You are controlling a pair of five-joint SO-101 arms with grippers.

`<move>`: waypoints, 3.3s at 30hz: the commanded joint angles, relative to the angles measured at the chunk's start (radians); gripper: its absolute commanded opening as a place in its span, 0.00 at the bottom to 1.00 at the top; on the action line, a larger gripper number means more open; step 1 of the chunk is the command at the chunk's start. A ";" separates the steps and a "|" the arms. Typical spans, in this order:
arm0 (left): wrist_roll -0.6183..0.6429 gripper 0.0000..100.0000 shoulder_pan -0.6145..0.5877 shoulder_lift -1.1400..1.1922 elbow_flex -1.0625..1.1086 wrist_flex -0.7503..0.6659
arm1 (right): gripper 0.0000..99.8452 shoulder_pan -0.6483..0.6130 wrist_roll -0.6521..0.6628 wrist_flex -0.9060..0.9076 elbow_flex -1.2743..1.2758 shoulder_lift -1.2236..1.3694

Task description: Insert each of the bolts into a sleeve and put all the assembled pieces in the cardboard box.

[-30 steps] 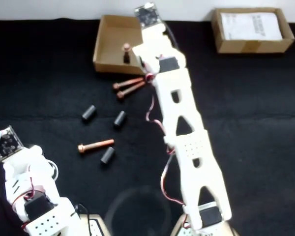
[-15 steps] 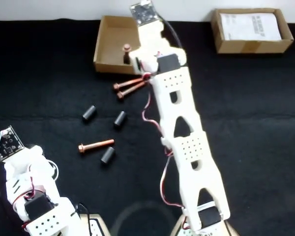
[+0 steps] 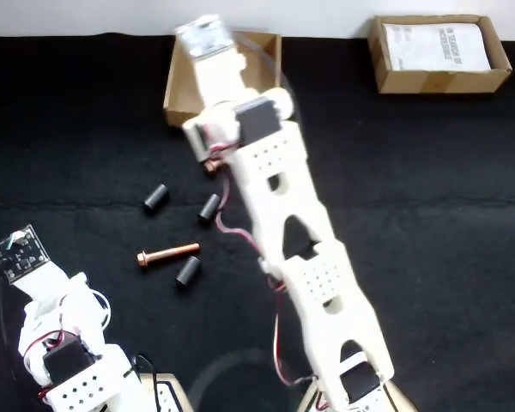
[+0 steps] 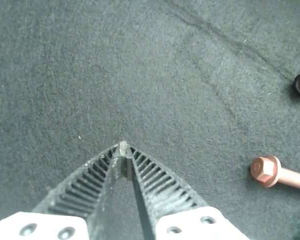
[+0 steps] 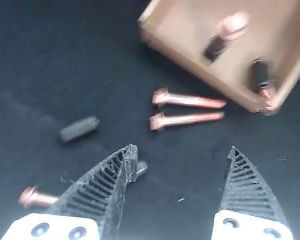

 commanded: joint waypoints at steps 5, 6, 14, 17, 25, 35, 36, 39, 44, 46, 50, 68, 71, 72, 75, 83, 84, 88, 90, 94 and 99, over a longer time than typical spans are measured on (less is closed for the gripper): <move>0.005 0.01 -0.008 -0.012 0.016 0.006 | 0.26 -0.082 -0.361 0.012 0.398 -0.213; 0.005 0.01 -0.008 -0.010 0.016 0.006 | 0.26 -0.082 -0.396 0.010 0.438 -0.225; 0.005 0.01 -0.008 -0.008 0.016 0.008 | 0.26 -0.082 -0.559 0.010 0.595 -0.282; 0.005 0.01 -0.008 -0.008 0.016 0.008 | 0.26 -0.082 -0.566 0.008 0.604 -0.271; 0.005 0.01 -0.008 -0.008 0.016 0.008 | 0.26 -0.082 -0.753 -0.067 0.595 -0.154; 0.005 0.01 -0.010 -0.008 0.016 0.008 | 0.26 -0.096 -0.769 -0.234 0.604 -0.110; 0.005 0.01 -0.010 -0.008 0.016 0.008 | 0.26 -0.096 -0.767 -0.255 0.604 -0.108; 0.005 0.01 -0.010 -0.008 0.016 0.008 | 0.26 -0.096 -0.766 -0.295 0.607 -0.102; 0.005 0.01 -0.010 -0.010 0.016 0.008 | 0.26 -0.097 -0.764 -0.328 0.596 -0.001; 0.005 0.01 -0.010 -0.012 0.016 0.008 | 0.26 -0.099 -0.763 -0.328 0.595 0.041; 0.005 0.01 -0.010 -0.013 0.016 0.008 | 0.26 -0.097 -0.763 -0.329 0.541 0.076; 0.005 0.01 -0.013 -0.015 0.016 0.002 | 0.01 -0.093 -0.763 -0.266 0.325 0.208; 0.005 0.01 -0.013 -0.013 0.016 0.002 | 0.01 -0.093 -0.763 -0.203 0.280 0.206; 0.005 0.01 -0.013 -0.013 0.016 0.002 | 0.01 -0.091 -0.763 -0.183 0.260 0.206; 0.005 0.01 -0.013 -0.010 0.016 0.002 | 0.01 -0.081 -0.763 -0.124 0.188 0.206; 0.005 0.01 -0.010 -0.008 0.016 0.002 | 0.01 -0.012 -0.493 -0.002 -0.208 0.205; 0.005 0.01 -0.010 -0.008 0.016 0.002 | 0.01 -0.005 -0.446 -0.002 -0.282 0.205; 0.005 0.01 -0.010 -0.008 0.016 0.002 | 0.01 0.010 -0.307 0.002 -0.286 0.065; 0.005 0.01 -0.010 -0.008 0.016 0.002 | 0.01 0.021 -0.298 0.005 -0.286 -0.022; 0.005 0.01 -0.008 -0.008 0.016 0.002 | 0.01 0.036 -0.296 0.008 -0.292 -0.182; 0.048 0.01 -0.008 -0.008 0.016 0.002 | 0.01 0.068 -0.296 0.008 -0.285 -0.383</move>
